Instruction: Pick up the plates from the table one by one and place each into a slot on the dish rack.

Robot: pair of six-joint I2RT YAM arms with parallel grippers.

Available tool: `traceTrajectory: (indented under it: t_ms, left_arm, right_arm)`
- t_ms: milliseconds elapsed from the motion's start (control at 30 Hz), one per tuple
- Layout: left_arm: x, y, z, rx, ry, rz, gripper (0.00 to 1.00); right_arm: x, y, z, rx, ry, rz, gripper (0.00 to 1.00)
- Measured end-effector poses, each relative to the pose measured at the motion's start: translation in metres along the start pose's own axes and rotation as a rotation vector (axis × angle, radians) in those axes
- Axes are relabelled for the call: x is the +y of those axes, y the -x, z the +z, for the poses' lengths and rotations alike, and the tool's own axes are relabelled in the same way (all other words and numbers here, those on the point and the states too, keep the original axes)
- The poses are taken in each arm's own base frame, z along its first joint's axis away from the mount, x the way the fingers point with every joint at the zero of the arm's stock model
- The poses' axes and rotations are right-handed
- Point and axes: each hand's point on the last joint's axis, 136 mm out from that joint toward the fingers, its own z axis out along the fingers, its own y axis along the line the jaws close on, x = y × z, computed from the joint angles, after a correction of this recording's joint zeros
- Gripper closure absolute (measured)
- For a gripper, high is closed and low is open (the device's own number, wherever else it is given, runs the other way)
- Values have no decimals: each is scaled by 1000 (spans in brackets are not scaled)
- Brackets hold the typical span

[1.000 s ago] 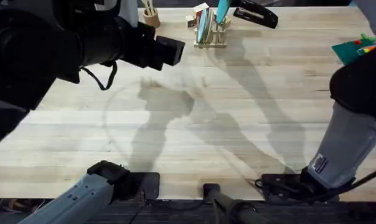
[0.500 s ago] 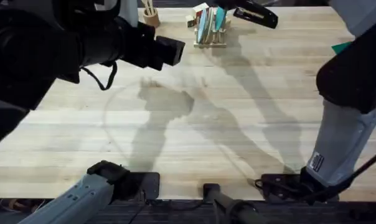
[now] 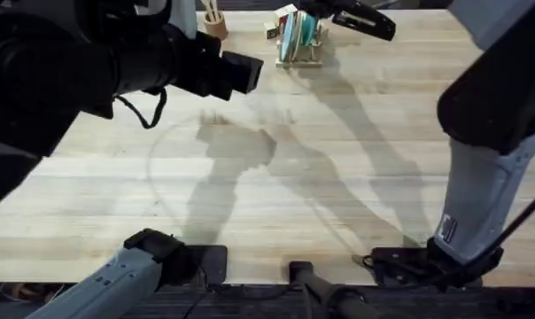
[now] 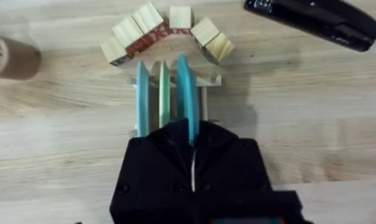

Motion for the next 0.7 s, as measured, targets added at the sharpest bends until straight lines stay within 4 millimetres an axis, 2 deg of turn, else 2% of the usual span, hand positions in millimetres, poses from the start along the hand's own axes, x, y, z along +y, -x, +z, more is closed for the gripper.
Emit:
traceTrajectory:
  t_ms: [133,533,700]
  left_arm:
    - [0,0,0,0,0,0,6]
    - [0,0,0,0,0,0,6]
    - [0,0,0,0,0,0,6]
  right_arm:
    - [1,-7,14,22,-12,-7,970]
    - [4,-1,17,-6,-1,-2,970]
    - [4,-4,24,1,-10,-5,970]
